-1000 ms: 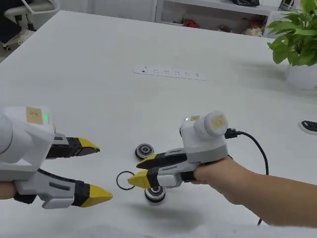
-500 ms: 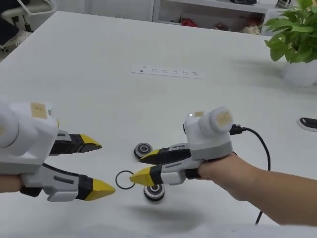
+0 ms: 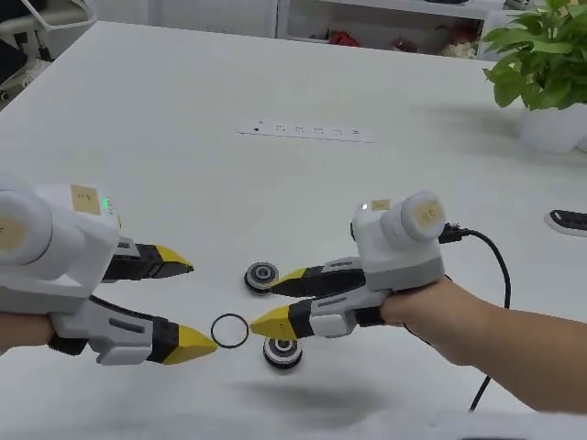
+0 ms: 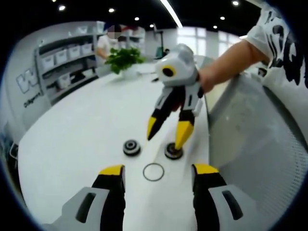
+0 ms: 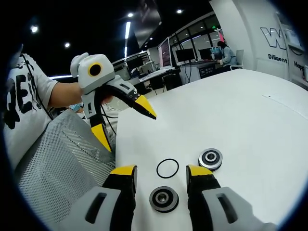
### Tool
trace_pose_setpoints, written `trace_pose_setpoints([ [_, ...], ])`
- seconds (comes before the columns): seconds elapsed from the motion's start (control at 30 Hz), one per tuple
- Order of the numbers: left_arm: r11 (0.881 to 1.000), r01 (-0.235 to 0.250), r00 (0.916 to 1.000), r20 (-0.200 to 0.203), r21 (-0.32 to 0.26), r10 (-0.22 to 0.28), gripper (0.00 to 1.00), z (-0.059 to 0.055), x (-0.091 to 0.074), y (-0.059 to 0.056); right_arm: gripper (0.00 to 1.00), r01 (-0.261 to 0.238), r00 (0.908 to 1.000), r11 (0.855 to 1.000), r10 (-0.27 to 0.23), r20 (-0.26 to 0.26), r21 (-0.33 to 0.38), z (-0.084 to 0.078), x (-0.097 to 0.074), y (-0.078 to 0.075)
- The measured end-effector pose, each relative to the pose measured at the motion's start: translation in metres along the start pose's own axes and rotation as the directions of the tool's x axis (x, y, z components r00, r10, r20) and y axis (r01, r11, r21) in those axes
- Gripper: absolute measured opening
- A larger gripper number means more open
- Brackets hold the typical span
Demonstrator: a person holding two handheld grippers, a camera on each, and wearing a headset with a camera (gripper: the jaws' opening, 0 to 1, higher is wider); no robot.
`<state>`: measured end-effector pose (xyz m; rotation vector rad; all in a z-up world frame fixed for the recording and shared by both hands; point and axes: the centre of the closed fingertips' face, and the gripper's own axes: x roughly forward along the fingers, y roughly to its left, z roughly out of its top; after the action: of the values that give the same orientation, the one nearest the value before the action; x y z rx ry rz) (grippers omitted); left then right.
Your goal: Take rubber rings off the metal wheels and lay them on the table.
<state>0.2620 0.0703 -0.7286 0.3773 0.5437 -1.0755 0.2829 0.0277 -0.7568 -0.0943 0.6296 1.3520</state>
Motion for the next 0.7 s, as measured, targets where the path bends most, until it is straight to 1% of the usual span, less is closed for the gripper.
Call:
trace_pose_setpoints([
  [0.17, 1.0, 0.003, 1.0, -0.003, -0.003, -0.003, 0.57, 0.0, 0.003, 0.001, 0.4, 0.006, 1.0, 1.0, -0.006, -0.003, -0.001, -0.003, -0.005, -0.001],
  [0.37, 1.0, 0.018, 0.9997, -0.016, 0.001, -0.018, 0.56, -0.001, 0.009, -0.001, 0.41, 0.011, 0.9999, 1.0, -0.011, -0.01, -0.002, -0.007, -0.009, -0.002],
  [0.7, 0.999, 0.034, 0.9992, -0.021, 0.01, -0.034, 0.56, 0.002, 0.016, -0.003, 0.43, 0.016, 0.9996, 1.0, -0.017, -0.022, -0.013, -0.012, -0.014, -0.003],
])
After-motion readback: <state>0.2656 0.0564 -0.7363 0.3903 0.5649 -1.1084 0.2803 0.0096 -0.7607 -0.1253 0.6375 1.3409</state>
